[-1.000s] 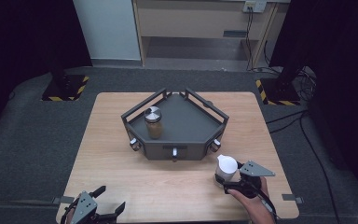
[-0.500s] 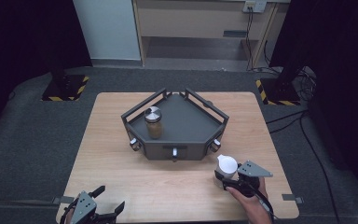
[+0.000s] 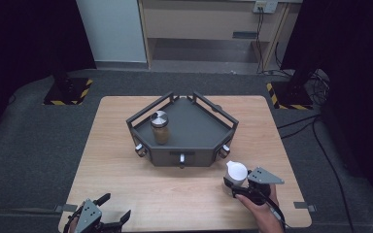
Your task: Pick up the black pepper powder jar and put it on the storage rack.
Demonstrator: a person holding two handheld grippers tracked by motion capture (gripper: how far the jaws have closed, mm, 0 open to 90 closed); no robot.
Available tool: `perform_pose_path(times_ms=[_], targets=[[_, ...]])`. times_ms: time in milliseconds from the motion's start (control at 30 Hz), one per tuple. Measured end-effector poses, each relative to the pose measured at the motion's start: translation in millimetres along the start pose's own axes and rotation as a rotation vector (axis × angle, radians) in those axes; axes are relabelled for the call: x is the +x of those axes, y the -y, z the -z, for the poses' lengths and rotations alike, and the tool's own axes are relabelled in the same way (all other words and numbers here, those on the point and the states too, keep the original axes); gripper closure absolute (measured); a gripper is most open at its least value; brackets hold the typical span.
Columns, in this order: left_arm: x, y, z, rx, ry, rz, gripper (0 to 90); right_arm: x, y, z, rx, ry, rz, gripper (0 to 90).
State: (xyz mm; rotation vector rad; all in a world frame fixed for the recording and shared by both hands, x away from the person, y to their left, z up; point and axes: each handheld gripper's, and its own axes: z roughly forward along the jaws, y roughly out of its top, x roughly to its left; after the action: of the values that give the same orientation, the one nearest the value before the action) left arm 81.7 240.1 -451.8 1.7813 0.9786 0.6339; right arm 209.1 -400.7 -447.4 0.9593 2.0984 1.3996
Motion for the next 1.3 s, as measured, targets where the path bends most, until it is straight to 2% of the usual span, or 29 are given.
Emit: perform_pose_path(times_ms=[800,1000,1200,1300], targets=[[-1.2,-1.3,-1.8,0.006,0.006,-0.013,6.5,4.7,0.1,-0.1,0.0,0.018,-0.005,30.9],[-0.4,-1.1,-2.8,0.008,0.004,-0.014,6.5,6.6,-4.1,-0.1,0.015,0.025,-0.001,31.0],[-1.7,-2.3,-3.7,0.012,0.01,-0.027,6.5,8.2,-8.8,1.7,0.035,0.03,-0.006,31.0],[-2.3,-2.6,-3.7,0.012,0.012,-0.029,6.5,7.3,-10.0,5.4,0.037,0.019,-0.03,31.0]])
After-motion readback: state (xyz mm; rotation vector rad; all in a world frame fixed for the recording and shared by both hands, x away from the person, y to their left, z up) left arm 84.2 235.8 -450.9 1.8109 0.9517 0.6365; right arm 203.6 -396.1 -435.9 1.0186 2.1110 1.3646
